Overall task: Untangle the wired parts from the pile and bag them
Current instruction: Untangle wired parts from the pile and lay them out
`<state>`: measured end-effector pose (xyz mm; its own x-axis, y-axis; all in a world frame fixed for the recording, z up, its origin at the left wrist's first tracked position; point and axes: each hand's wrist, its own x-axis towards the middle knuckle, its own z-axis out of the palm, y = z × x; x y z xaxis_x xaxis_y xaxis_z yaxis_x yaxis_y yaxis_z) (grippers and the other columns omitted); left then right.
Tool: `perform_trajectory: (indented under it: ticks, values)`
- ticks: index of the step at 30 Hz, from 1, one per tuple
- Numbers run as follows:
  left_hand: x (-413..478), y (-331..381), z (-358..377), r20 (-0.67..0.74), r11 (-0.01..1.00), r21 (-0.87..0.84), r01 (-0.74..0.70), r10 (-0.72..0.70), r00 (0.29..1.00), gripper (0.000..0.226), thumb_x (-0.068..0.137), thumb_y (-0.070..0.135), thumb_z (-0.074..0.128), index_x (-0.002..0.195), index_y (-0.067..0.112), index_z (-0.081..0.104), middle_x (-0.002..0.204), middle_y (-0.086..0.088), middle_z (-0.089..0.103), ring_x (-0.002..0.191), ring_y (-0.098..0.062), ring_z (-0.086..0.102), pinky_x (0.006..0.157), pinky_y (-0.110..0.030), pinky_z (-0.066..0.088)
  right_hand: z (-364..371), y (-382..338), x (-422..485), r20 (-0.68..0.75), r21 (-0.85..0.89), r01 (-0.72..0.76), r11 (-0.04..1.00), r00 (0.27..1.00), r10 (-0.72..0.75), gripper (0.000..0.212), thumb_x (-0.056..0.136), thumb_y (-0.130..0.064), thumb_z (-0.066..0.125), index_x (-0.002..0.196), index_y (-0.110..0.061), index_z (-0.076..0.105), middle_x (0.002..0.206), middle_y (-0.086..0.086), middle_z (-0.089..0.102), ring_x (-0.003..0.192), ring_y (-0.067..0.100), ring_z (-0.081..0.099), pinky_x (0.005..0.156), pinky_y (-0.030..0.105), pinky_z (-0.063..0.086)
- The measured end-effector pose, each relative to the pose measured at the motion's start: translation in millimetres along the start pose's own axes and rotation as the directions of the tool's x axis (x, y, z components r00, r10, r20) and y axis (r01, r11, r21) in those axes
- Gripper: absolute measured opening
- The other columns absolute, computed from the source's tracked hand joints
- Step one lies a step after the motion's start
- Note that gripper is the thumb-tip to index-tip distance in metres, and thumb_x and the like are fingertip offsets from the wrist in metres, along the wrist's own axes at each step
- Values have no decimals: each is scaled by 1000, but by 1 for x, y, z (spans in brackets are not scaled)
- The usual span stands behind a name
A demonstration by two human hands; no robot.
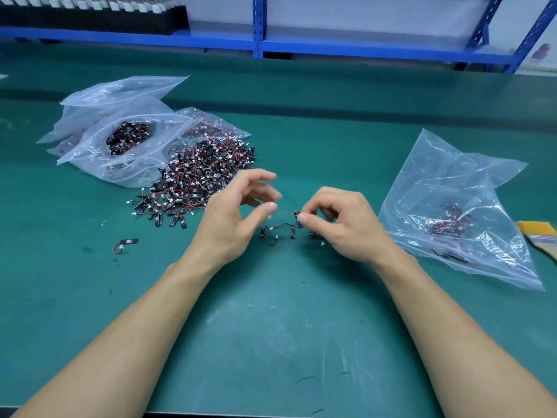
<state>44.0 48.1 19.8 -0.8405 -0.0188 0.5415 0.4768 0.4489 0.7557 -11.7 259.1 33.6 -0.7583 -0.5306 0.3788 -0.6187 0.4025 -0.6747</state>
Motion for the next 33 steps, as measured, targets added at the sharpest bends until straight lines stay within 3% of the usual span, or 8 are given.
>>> perform_trajectory:
  ticks: [5, 11, 14, 17, 20, 23, 28, 33]
  values:
    - [3, -21, -19, -76, 980, 193, 51, -37, 996, 33, 90, 6, 64, 116, 27, 61, 99, 18, 70, 81, -14, 60, 75, -27, 48, -29, 16, 2, -51, 14, -347, 938, 937, 347, 23, 85, -23, 75, 63, -24, 72, 50, -12, 49, 49, 7, 34, 48, 16, 27]
    - [5, -34, -33, -157, 941, 297, 163, -120, 980, 31, 88, 7, 67, 108, 30, 65, 93, 19, 69, 74, -8, 55, 70, -14, 39, -38, 24, 0, -32, -78, -507, 859, 862, 506, 21, 81, -25, 75, 60, -20, 75, 53, -2, 55, 45, 9, 32, 40, 15, 26]
    - [5, -34, -34, -164, 922, 346, 174, -123, 979, 30, 87, 7, 67, 107, 30, 66, 93, 18, 69, 74, -8, 55, 73, -22, 43, -38, 25, -1, 25, -249, -522, 816, 839, 544, 22, 79, -32, 74, 59, -24, 76, 50, -9, 62, 50, 11, 46, 47, 23, 40]
    - [4, -33, -36, -176, 901, 396, 175, -113, 978, 28, 87, 8, 67, 108, 27, 67, 96, 17, 67, 76, -12, 55, 78, -29, 47, -42, 27, -2, -86, -333, -542, 772, 833, 547, 26, 79, -31, 63, 64, -15, 76, 57, -8, 69, 65, 28, 61, 60, 38, 57]
    - [4, -34, -39, -192, 853, 483, 196, -115, 975, 27, 87, 9, 68, 109, 25, 67, 99, 16, 63, 78, -15, 54, 82, -33, 48, -43, 30, -1, -215, -252, -563, 787, 826, 522, 33, 81, -33, 58, 62, -12, 74, 53, -14, 66, 52, 25, 55, 60, 37, 57]
    - [3, -35, -40, -198, 775, 577, 257, -172, 965, 33, 88, 16, 67, 120, 27, 65, 98, 6, 64, 93, -20, 53, 86, -37, 46, -38, 30, -1, -200, -269, -536, 800, 844, 498, 39, 85, -41, 60, 65, -10, 74, 53, -20, 64, 56, 20, 57, 62, 34, 54]
    - [3, -35, -34, -83, 609, 732, 305, -366, 927, 55, 93, 29, 61, 145, 28, 46, 127, -1, 64, 123, -28, 43, 104, -48, 35, -33, 30, 1, -197, -263, -507, 821, 861, 469, 39, 87, -44, 63, 61, -17, 73, 52, -2, 62, 53, 19, 47, 63, 36, 52]
    - [4, -35, -32, -68, 637, 727, 256, -304, 950, 40, 93, 22, 62, 132, 28, 57, 122, 10, 65, 116, -24, 46, 101, -46, 32, -30, 28, 1, -188, -273, -477, 835, 878, 440, 37, 89, -42, 65, 61, -19, 73, 44, -6, 53, 52, 18, 46, 59, 33, 48]
